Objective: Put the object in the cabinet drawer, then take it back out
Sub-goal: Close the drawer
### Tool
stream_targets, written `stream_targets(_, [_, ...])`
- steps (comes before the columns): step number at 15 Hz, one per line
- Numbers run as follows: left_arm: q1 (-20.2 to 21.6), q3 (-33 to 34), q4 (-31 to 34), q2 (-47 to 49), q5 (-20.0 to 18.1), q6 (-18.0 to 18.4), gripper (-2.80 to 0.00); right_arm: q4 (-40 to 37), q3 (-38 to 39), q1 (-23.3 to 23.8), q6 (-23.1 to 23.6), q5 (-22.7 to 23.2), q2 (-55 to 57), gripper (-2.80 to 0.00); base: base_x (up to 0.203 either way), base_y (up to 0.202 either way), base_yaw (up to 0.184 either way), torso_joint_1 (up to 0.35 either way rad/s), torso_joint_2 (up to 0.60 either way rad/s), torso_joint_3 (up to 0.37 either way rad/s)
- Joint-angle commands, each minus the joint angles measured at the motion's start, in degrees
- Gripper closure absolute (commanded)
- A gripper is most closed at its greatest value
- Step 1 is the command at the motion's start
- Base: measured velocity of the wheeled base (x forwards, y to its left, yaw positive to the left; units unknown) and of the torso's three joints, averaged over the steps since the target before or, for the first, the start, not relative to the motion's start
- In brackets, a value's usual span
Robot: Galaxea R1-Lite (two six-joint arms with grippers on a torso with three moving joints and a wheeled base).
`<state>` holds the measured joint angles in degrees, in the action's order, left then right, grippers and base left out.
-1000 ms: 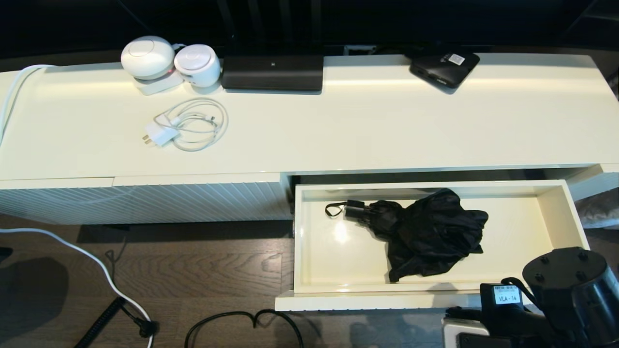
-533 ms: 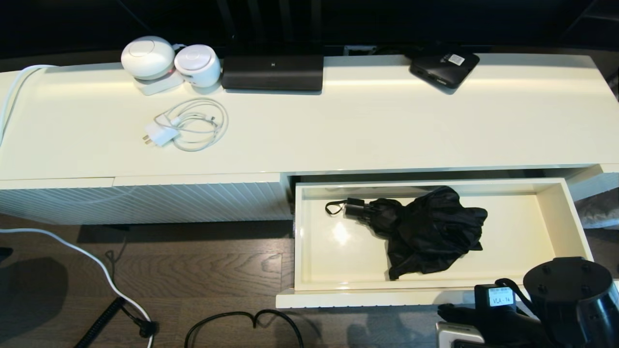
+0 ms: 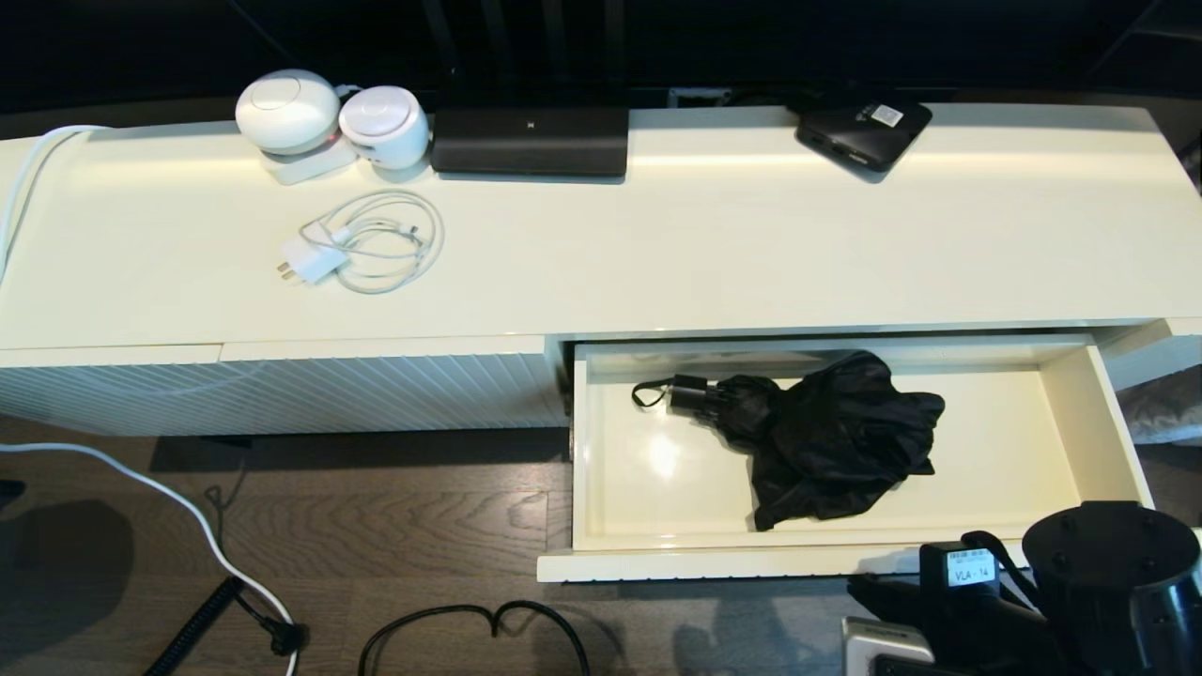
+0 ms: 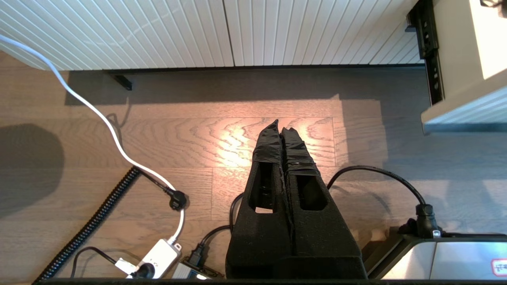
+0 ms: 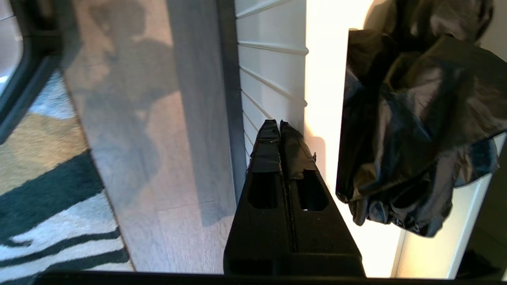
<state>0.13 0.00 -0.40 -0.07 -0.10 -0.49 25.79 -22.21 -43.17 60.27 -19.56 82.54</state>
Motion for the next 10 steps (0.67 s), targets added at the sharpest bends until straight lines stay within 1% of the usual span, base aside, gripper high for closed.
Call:
stream_targets(1, [0.0,0.0,0.0,-0.1,0.0,0.0,0.00,2.3,0.1,0.0,0.9,-0.9,-0.4,0.00,0.000,0.000,0.000,0.000,0.00,0.000])
stream_targets(4, [0.0,0.0,0.0,-0.1,0.0,0.0,0.00,5.0,0.4,0.1,2.8,-2.1,-0.3,0.00,0.000,0.000,0.000,0.000,0.00,0.000])
stream_targets(7, [0.0,0.0,0.0,-0.1,0.0,0.0,0.00,5.4,0.5,0.2,2.8,-2.3,-0.4,0.00,0.000,0.000,0.000,0.000,0.00,0.000])
stream_targets(9, [0.0,0.0,0.0,-0.1,0.0,0.0,0.00,7.5,1.2,0.6,2.9,-2.3,0.0,0.00,0.000,0.000,0.000,0.000,0.00,0.000])
stream_targets(10, [0.0,0.0,0.0,-0.1,0.0,0.0,0.00,9.3,1.7,1.3,3.7,-2.3,0.5,0.00,0.000,0.000,0.000,0.000,0.00,0.000])
